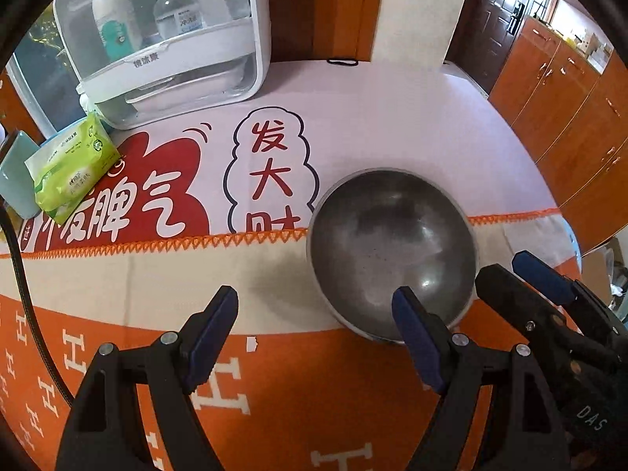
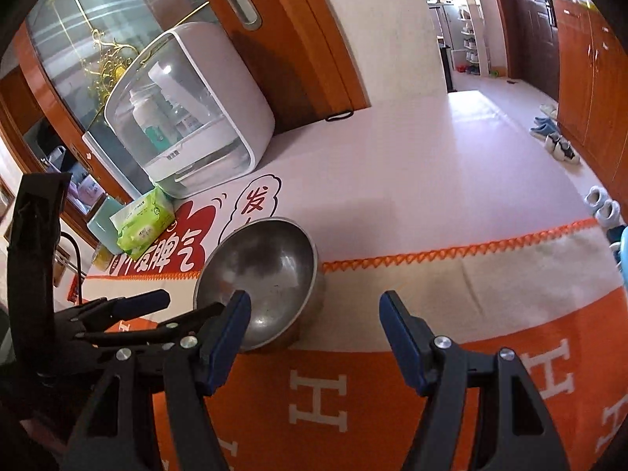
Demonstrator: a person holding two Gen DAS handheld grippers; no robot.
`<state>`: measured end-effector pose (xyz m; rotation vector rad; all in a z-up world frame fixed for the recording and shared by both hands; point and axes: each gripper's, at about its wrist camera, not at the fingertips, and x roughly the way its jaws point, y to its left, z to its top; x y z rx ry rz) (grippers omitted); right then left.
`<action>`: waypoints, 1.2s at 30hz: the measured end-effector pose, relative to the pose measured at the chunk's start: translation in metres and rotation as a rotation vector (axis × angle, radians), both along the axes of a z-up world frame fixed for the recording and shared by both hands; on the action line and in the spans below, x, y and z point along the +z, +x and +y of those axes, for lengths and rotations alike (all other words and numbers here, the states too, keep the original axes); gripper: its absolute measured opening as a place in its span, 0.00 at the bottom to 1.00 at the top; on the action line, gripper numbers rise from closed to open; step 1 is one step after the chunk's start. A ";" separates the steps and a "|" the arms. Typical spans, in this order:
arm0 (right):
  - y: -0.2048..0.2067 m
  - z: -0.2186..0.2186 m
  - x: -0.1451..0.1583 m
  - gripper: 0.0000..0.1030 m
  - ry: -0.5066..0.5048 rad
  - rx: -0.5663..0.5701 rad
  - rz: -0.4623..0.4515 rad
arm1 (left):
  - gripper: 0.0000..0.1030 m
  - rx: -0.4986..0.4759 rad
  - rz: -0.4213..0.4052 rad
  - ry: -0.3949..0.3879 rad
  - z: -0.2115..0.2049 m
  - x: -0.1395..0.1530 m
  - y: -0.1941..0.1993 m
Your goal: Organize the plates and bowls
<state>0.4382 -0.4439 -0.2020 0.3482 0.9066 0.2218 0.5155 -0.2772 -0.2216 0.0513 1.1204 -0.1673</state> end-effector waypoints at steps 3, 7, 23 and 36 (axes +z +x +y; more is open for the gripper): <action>0.003 0.000 -0.007 0.67 0.015 0.001 0.015 | 0.77 0.004 0.008 -0.004 0.001 -0.007 0.003; 0.005 -0.001 -0.015 0.63 0.032 0.002 0.026 | 0.77 0.003 0.008 -0.007 0.002 -0.012 0.004; 0.007 0.000 -0.024 0.32 0.087 0.011 0.057 | 0.32 -0.036 0.043 -0.080 -0.007 -0.020 0.001; -0.005 -0.001 -0.020 0.12 0.089 0.002 0.095 | 0.23 -0.010 0.113 -0.080 -0.009 -0.018 -0.011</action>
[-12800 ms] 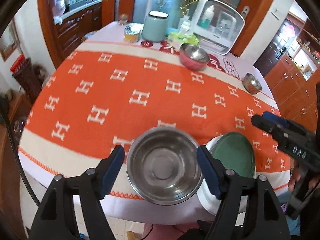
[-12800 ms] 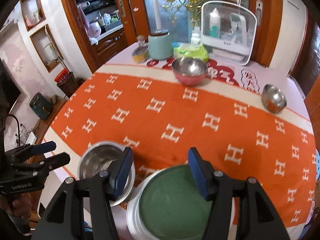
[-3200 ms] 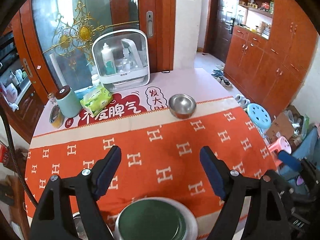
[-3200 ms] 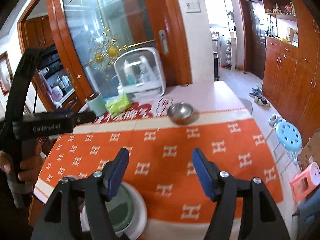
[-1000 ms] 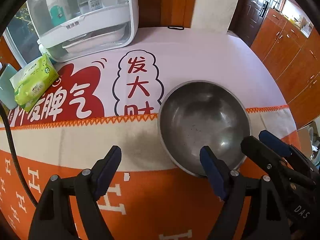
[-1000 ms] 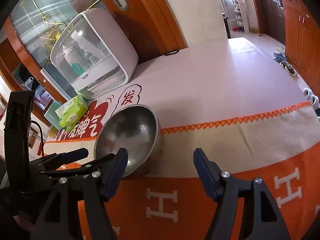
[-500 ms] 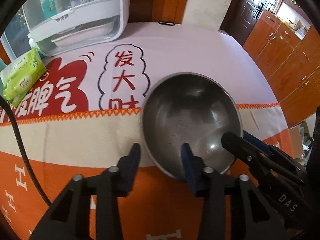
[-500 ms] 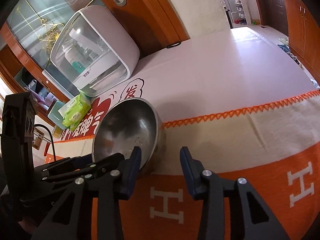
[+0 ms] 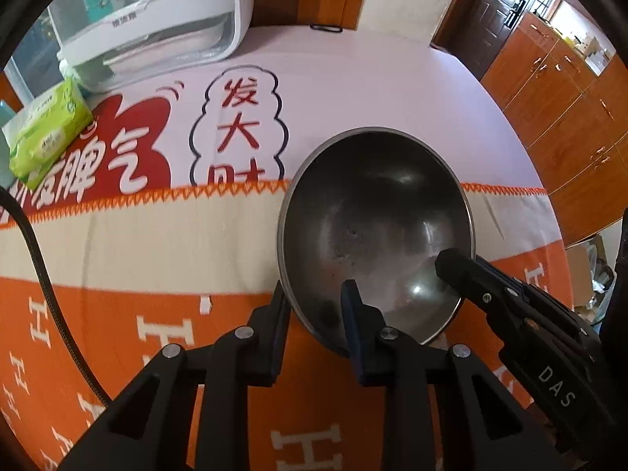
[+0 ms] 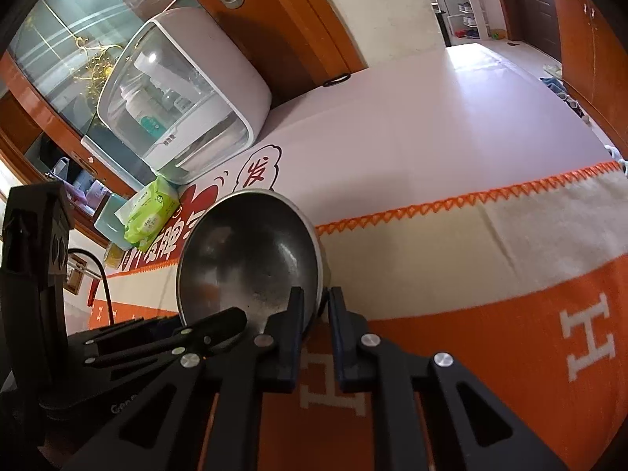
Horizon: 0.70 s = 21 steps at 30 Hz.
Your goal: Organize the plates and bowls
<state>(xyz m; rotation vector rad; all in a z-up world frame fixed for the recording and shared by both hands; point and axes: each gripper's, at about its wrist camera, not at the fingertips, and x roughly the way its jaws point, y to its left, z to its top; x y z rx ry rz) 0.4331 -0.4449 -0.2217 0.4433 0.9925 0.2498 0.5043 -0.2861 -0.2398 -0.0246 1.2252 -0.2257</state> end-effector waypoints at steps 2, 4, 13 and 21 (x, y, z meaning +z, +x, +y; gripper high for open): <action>-0.003 0.000 0.002 0.11 -0.006 0.001 0.009 | 0.23 -0.001 0.019 -0.005 -0.001 0.000 -0.003; -0.009 0.000 0.004 0.11 -0.017 0.004 0.016 | 0.23 -0.001 0.037 -0.007 -0.002 0.000 -0.007; -0.040 0.000 0.013 0.11 -0.039 0.008 0.051 | 0.23 -0.039 0.101 0.027 -0.012 0.007 -0.040; -0.077 0.002 0.019 0.11 -0.032 0.015 0.084 | 0.23 -0.076 0.138 0.063 -0.014 0.013 -0.081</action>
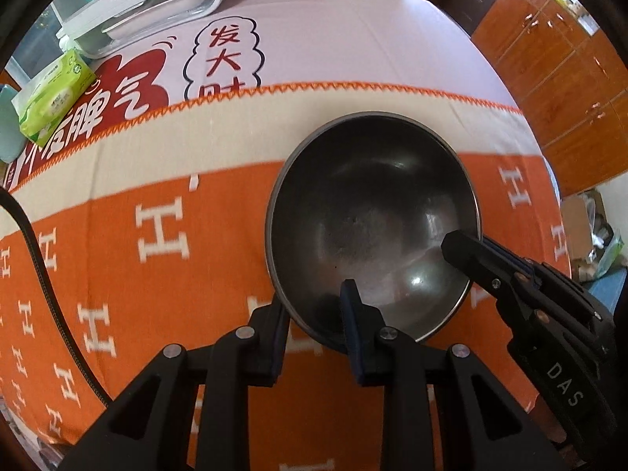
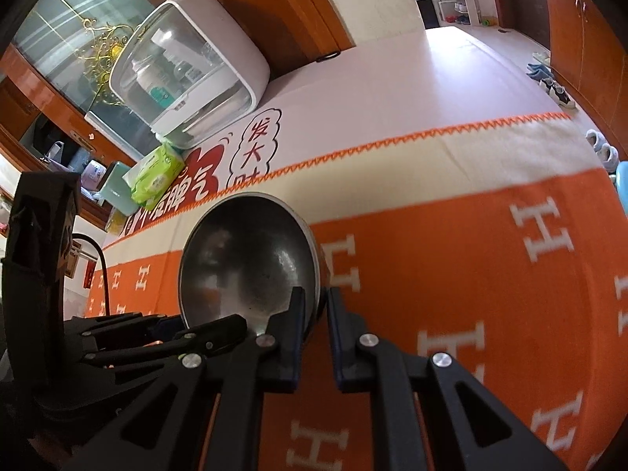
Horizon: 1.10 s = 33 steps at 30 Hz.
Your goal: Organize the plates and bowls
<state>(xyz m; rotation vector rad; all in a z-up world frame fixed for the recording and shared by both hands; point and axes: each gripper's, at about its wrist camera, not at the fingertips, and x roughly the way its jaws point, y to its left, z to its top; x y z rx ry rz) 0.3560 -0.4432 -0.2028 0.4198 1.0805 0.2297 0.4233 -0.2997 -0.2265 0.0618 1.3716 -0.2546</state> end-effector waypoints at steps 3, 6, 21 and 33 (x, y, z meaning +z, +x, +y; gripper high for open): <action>-0.013 0.001 0.004 0.11 0.002 0.001 -0.002 | 0.23 -0.009 0.006 0.007 0.001 0.004 -0.013; -0.027 0.003 0.009 0.11 0.000 0.004 -0.010 | 0.23 -0.021 -0.002 0.015 0.002 0.010 -0.028; -0.108 0.021 0.043 0.11 0.019 -0.003 -0.058 | 0.23 -0.044 -0.068 0.050 0.014 0.053 -0.119; -0.163 0.048 0.064 0.11 -0.008 0.040 -0.046 | 0.23 -0.056 -0.085 0.041 0.036 0.072 -0.185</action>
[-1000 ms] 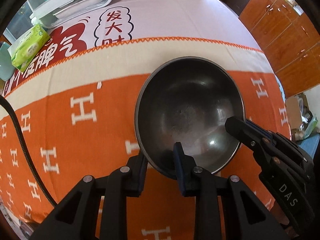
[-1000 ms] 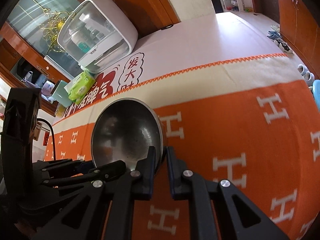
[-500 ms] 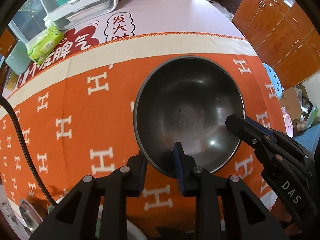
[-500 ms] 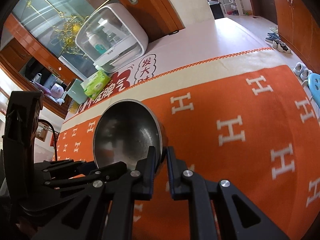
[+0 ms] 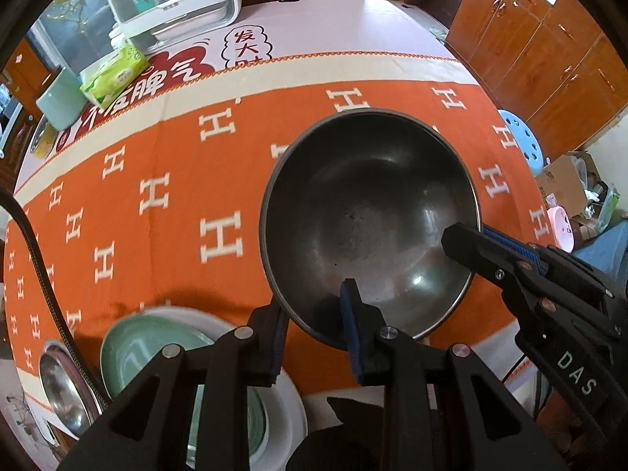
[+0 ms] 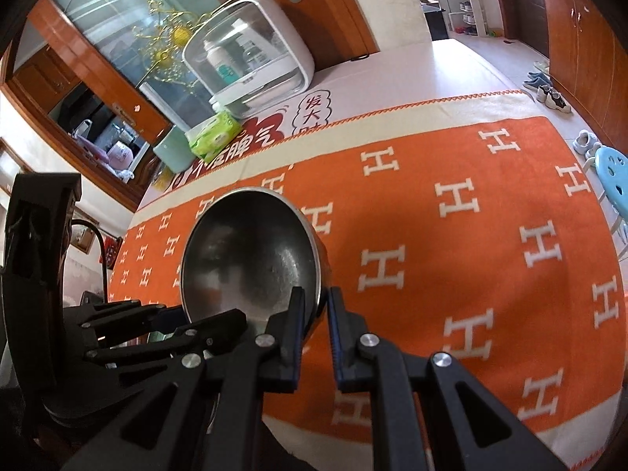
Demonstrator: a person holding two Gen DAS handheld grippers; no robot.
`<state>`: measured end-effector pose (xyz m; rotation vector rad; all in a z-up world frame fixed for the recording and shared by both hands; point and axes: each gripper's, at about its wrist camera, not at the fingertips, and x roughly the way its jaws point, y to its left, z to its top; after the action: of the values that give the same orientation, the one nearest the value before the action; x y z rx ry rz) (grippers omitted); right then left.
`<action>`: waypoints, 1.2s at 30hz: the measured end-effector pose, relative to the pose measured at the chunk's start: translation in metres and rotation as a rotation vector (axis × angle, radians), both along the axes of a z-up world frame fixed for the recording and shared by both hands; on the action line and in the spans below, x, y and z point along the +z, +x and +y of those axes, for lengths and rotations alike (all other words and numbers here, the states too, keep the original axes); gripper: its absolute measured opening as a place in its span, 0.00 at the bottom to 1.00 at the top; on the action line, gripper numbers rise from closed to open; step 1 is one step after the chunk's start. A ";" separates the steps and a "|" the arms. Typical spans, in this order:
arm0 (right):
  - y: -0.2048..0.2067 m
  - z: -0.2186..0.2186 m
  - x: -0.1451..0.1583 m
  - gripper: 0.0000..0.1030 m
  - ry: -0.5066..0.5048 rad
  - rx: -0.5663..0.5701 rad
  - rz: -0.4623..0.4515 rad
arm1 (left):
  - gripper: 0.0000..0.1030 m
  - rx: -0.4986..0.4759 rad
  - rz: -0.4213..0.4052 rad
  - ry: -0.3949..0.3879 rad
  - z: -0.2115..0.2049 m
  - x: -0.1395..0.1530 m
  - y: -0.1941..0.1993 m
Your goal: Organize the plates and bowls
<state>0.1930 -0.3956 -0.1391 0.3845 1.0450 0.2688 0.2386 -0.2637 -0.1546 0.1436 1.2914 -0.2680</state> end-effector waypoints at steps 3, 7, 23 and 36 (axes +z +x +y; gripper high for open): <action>-0.012 0.009 0.003 0.11 -0.004 0.017 0.011 | 0.23 0.008 0.001 -0.006 0.010 0.003 -0.015; -0.026 0.021 0.010 0.11 0.000 0.045 0.015 | 0.23 0.017 -0.003 -0.019 0.026 0.008 -0.035; -0.068 0.087 0.027 0.11 0.021 0.096 0.006 | 0.24 0.037 -0.035 -0.049 0.101 0.022 -0.090; -0.086 0.158 0.038 0.11 0.035 0.086 0.006 | 0.24 0.015 -0.055 -0.059 0.182 0.035 -0.108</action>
<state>0.1069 -0.2371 -0.1013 0.3726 1.0655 0.3640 0.1301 -0.0819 -0.1193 0.0906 1.2281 -0.2876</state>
